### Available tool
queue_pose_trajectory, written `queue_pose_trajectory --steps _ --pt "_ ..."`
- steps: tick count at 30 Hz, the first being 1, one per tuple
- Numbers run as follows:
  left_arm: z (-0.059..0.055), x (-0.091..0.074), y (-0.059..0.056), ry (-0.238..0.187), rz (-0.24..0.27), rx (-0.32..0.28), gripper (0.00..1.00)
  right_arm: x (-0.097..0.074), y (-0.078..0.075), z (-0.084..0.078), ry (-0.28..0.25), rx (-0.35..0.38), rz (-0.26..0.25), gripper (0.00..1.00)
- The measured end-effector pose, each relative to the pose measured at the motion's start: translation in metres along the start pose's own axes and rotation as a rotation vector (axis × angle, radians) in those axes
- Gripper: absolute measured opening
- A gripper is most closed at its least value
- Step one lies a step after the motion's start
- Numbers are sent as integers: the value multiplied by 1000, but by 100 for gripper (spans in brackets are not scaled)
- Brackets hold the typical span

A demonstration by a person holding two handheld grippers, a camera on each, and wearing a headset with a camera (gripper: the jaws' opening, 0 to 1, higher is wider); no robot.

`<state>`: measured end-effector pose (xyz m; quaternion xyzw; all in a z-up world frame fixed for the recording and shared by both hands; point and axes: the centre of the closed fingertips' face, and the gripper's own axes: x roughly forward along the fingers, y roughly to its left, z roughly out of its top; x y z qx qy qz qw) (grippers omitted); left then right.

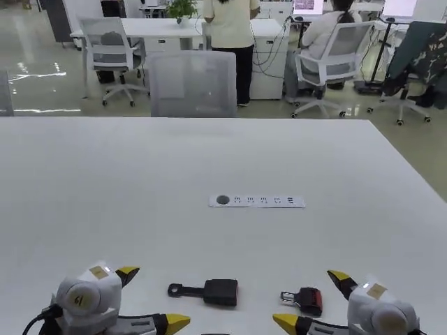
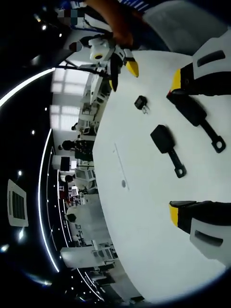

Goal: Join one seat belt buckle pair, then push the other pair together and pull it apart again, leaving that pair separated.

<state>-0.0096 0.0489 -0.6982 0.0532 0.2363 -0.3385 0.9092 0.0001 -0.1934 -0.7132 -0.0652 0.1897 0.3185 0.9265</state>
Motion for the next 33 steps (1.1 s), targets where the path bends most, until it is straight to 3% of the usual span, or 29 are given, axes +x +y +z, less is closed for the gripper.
queue_pose_trajectory --steps 18,25,33 --pt "-7 -53 -7 -59 35 10 93 -48 33 -3 -32 -35 -14 92" --pt "-13 -60 -7 -63 42 4 93 -58 38 -4 -41 -29 -25 92" --pt "-19 -68 -13 -65 37 7 94 -66 50 -13 -30 -29 -2 92"
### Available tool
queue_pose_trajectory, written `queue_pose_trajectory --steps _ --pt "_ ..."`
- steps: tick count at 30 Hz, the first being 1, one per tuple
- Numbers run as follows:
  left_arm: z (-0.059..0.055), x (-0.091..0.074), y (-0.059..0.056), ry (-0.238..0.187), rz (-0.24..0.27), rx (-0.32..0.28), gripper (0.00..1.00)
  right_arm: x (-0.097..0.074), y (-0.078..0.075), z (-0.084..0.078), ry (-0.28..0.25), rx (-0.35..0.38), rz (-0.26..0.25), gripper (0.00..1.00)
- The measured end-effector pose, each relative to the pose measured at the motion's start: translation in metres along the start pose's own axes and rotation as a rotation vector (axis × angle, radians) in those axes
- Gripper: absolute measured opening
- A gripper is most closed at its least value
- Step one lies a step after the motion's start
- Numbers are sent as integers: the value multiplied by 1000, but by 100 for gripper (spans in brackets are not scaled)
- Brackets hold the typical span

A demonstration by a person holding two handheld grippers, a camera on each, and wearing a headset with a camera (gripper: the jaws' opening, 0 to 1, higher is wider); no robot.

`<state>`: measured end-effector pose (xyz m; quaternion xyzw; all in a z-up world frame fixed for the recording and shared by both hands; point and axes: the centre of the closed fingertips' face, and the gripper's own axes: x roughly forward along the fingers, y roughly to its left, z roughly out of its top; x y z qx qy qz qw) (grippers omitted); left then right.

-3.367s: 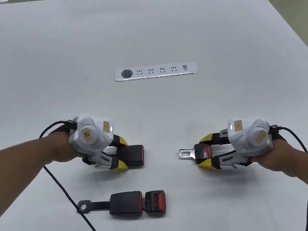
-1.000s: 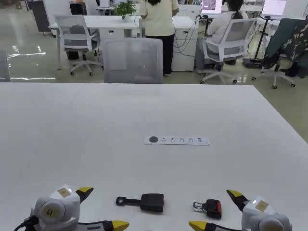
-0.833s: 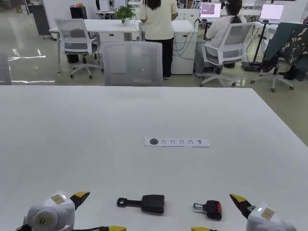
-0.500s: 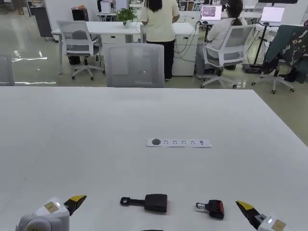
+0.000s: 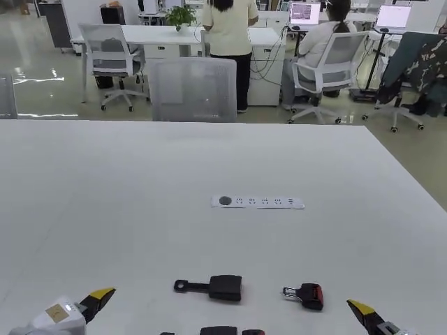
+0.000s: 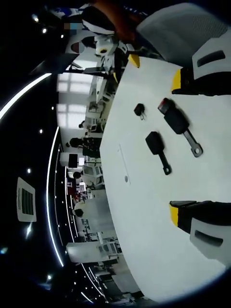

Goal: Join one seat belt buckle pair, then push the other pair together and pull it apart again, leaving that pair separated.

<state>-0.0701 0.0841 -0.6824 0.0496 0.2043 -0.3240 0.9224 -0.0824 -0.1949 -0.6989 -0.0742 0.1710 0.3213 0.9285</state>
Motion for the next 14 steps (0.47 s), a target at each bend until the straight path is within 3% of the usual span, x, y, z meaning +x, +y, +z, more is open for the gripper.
queue_pose_trajectory --steps 14 --pt "-1 -10 -9 -3 1 6 94 -7 2 -8 5 32 -20 92"
